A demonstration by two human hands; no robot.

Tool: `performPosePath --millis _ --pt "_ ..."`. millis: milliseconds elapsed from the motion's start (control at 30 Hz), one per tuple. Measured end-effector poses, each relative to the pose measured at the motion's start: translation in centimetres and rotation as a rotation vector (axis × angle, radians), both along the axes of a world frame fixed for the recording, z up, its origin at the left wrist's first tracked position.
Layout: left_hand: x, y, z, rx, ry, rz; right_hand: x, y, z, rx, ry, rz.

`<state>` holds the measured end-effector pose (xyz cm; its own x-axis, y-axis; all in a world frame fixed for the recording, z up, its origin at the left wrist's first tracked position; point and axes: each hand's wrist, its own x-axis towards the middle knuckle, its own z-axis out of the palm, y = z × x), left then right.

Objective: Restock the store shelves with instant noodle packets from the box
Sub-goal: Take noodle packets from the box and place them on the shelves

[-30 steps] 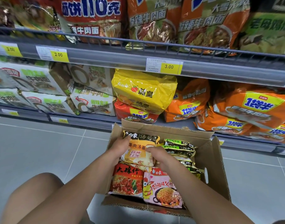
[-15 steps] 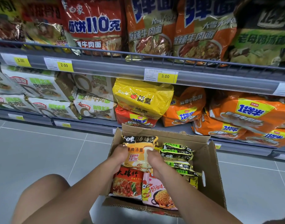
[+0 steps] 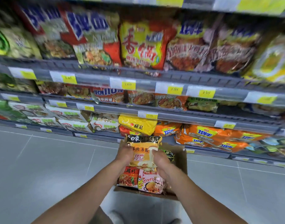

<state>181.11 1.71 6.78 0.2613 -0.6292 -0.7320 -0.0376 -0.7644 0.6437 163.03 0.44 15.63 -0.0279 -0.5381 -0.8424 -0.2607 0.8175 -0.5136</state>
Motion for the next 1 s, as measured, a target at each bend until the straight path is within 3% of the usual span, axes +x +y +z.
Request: performPosePath --millis 67,167,267,367,567,767,1000 --pt "-2.3 0.7 12.7 0.005 0.0 -0.01 -0.9 0.4 6.5 0.02 -0.014 -0.006" --pt "-4.6 1.6 26.2 -0.003 -0.023 -0.041 -2.1 0.9 15.4 -0.014 -0.022 0.036" --pt "-5.7 2.3 34.8 -0.003 -0.071 -0.028 -3.6 1.4 23.0 -0.076 -0.005 0.067" --pt "-6.9 2.9 42.3 -0.052 -0.001 0.005 -5.7 1.8 29.7 -0.148 -0.025 0.04" --pt "-8.7 3.7 51.5 -0.08 0.138 0.08 -10.0 1.9 39.8 -0.252 -0.121 0.067" --pt "-11.3 3.7 56.4 -0.253 0.203 -0.031 -14.6 0.7 44.6 -0.367 -0.151 0.083" --pt "-14.3 3.5 60.4 -0.288 0.26 -0.139 -19.6 0.1 49.7 -0.44 -0.216 0.084"
